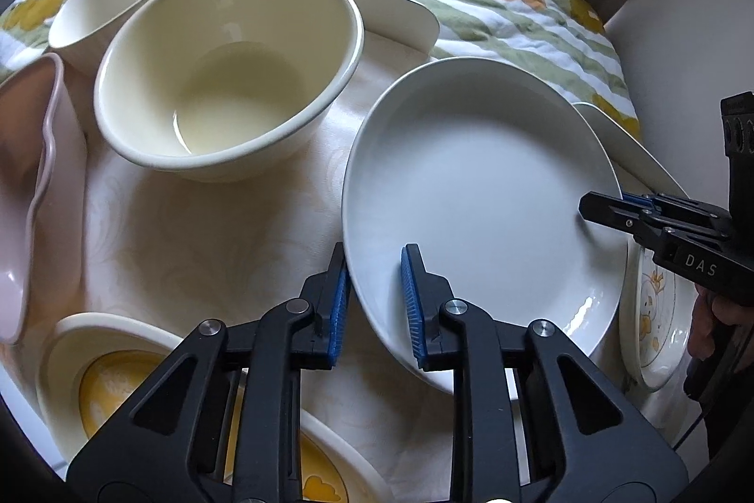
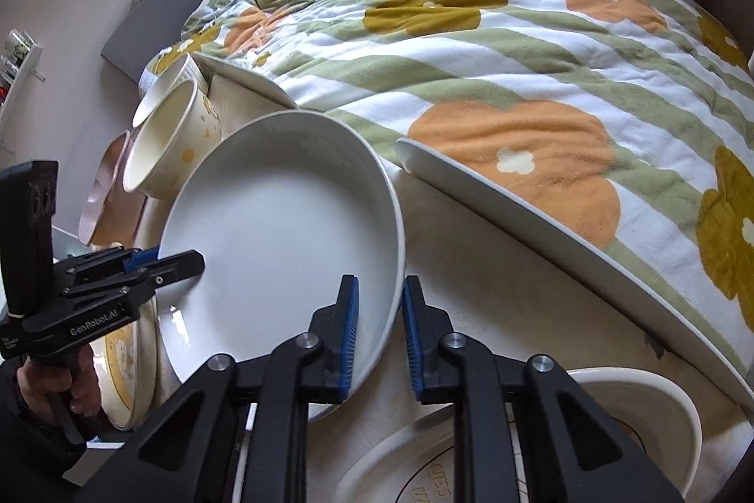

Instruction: Organize plates and bowls

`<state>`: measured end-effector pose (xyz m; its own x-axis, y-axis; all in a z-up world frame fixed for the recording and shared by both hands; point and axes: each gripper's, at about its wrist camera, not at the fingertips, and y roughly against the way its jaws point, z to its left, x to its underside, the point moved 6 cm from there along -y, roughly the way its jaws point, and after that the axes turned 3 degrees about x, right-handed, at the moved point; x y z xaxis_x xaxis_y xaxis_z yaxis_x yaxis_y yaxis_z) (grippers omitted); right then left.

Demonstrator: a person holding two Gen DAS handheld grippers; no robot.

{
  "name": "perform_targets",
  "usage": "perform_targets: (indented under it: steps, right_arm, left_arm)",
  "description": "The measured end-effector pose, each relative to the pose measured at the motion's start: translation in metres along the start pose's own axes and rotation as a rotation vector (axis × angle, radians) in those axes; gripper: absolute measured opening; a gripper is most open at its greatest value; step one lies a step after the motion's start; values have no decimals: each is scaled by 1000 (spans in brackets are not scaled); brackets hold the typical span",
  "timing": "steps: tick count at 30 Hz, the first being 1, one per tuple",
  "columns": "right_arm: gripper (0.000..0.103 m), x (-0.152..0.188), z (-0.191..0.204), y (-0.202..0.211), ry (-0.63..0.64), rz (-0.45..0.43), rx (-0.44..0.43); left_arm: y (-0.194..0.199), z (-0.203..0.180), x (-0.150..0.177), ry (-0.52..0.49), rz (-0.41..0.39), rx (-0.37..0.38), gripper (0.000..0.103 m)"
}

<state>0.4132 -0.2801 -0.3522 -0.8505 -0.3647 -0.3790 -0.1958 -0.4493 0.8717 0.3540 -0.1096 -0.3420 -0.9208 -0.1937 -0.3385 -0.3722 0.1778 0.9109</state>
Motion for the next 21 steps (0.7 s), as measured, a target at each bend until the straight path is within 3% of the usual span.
perform_targets:
  steps: [12, 21]
  right_arm:
    - [16, 2, 4, 14, -10, -33, -19]
    - [16, 8, 37, 68, -29, -119, -21]
  left_arm:
    - [23, -5, -6, -18, -65, -14, 19]
    - [84, -7, -8, -55, -154, 14, 19]
